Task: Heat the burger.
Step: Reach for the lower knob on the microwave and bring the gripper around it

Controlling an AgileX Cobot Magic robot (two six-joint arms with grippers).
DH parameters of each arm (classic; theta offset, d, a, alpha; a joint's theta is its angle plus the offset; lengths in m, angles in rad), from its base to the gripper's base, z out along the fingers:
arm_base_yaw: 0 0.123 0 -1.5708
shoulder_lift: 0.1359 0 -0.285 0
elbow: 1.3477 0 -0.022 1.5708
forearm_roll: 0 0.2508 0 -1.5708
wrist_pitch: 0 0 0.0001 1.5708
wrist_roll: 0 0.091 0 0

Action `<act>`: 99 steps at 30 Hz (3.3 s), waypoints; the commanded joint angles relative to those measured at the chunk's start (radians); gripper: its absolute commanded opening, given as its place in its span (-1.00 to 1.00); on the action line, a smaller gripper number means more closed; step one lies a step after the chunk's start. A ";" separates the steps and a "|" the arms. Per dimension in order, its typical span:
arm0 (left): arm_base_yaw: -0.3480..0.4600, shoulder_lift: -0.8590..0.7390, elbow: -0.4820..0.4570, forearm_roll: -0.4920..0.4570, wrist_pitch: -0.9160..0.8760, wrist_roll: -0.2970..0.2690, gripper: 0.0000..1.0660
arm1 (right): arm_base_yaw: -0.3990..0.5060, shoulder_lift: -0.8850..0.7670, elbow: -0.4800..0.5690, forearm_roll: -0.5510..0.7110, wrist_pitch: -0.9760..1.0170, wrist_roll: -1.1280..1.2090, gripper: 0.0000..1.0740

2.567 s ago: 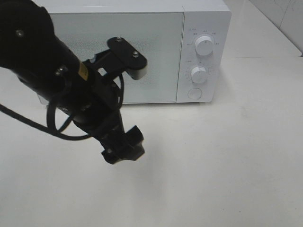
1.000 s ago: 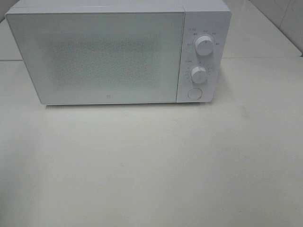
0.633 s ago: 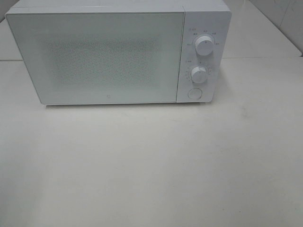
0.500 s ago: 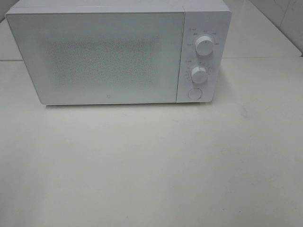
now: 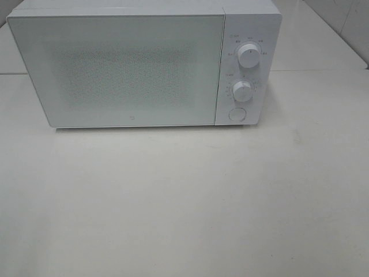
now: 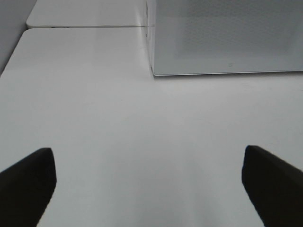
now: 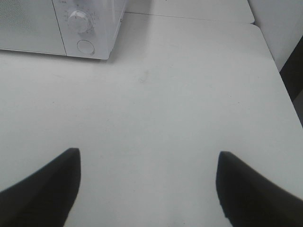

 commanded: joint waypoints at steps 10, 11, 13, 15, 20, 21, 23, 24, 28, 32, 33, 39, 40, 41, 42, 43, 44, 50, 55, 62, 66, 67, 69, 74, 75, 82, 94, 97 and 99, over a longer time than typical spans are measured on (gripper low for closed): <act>0.114 -0.028 0.003 -0.003 -0.008 -0.012 0.89 | 0.000 -0.026 0.002 0.000 -0.004 0.006 0.42; 0.114 -0.028 0.003 -0.003 -0.008 -0.012 0.89 | 0.000 -0.026 0.002 0.000 -0.004 0.006 0.42; 0.114 -0.028 0.003 -0.003 -0.008 -0.012 0.89 | 0.000 -0.026 0.002 0.000 -0.004 0.006 0.42; 0.114 -0.028 0.003 -0.002 -0.008 -0.012 0.89 | 0.000 -0.026 0.002 0.000 -0.004 0.006 0.42; 0.114 -0.028 0.003 -0.001 -0.008 -0.012 0.89 | 0.000 -0.026 0.002 0.000 -0.004 0.007 0.42; 0.114 -0.028 0.003 0.000 -0.008 -0.012 0.89 | 0.000 -0.026 0.002 0.000 -0.004 0.007 0.42; 0.114 -0.028 0.003 0.000 -0.008 -0.012 0.89 | 0.000 -0.026 0.002 0.000 -0.004 0.007 0.42; 0.114 -0.028 0.003 0.000 -0.008 -0.012 0.89 | 0.000 -0.026 0.002 0.000 -0.004 0.007 0.42; 0.114 -0.028 0.003 0.000 -0.008 -0.012 0.89 | 0.000 -0.026 0.002 0.000 -0.004 0.008 0.42; 0.114 -0.028 0.003 0.000 -0.008 -0.012 0.89 | 0.000 -0.026 0.002 0.000 -0.004 0.009 0.42; 0.114 -0.028 0.003 0.000 -0.008 -0.012 0.89 | 0.001 -0.026 0.002 0.000 -0.004 0.009 0.41; 0.114 -0.028 0.003 0.000 -0.008 -0.012 0.89 | 0.007 -0.021 0.002 0.000 -0.004 0.016 0.41; 0.114 -0.028 0.003 0.000 -0.008 -0.012 0.89 | 0.007 -0.014 0.000 0.000 -0.007 0.016 0.41; 0.114 -0.028 0.003 0.000 -0.008 -0.012 0.89 | 0.007 -0.014 0.000 0.000 -0.007 0.016 0.41; 0.114 -0.028 0.003 0.000 -0.008 -0.012 0.89 | 0.007 0.003 -0.010 0.000 -0.020 0.016 0.41; 0.114 -0.028 0.003 0.000 -0.008 -0.012 0.89 | 0.007 0.013 -0.017 0.005 -0.033 0.016 0.41; 0.114 -0.028 0.003 0.000 -0.008 -0.012 0.89 | 0.007 0.013 -0.017 0.005 -0.033 0.016 0.41; 0.114 -0.028 0.003 0.000 -0.008 -0.011 0.89 | 0.007 0.090 -0.029 0.005 -0.191 0.019 0.41; 0.114 -0.028 0.003 0.000 -0.008 -0.011 0.89 | 0.007 0.138 -0.027 0.005 -0.272 0.019 0.41; 0.114 -0.028 0.003 0.000 -0.008 -0.009 0.89 | 0.007 0.228 0.004 0.006 -0.445 0.019 0.41; 0.114 -0.028 0.003 0.001 -0.008 -0.009 0.89 | 0.007 0.281 0.018 0.006 -0.522 0.019 0.41; 0.114 -0.028 0.003 0.001 -0.008 -0.009 0.89 | 0.007 0.281 0.018 0.006 -0.522 0.019 0.41; 0.114 -0.028 0.003 0.001 -0.008 -0.009 0.89 | 0.007 0.329 0.019 0.006 -0.569 0.019 0.41; 0.114 -0.028 0.003 0.001 -0.008 -0.009 0.89 | 0.007 0.419 0.019 0.006 -0.647 0.019 0.41; 0.114 -0.028 0.003 0.001 -0.008 -0.009 0.89 | 0.007 0.453 0.019 0.006 -0.673 0.019 0.41; 0.114 -0.028 0.003 0.001 -0.008 -0.009 0.89 | 0.007 0.569 0.019 0.006 -0.780 0.024 0.41; 0.114 -0.028 0.003 0.001 -0.008 -0.009 0.89 | 0.007 0.821 0.020 0.000 -1.037 0.118 0.41; 0.114 -0.028 0.003 0.001 -0.008 -0.009 0.89 | 0.007 0.895 0.030 0.000 -1.107 0.122 0.41; 0.114 -0.028 0.003 0.001 -0.008 -0.009 0.89 | 0.007 0.913 0.038 0.000 -1.136 0.122 0.41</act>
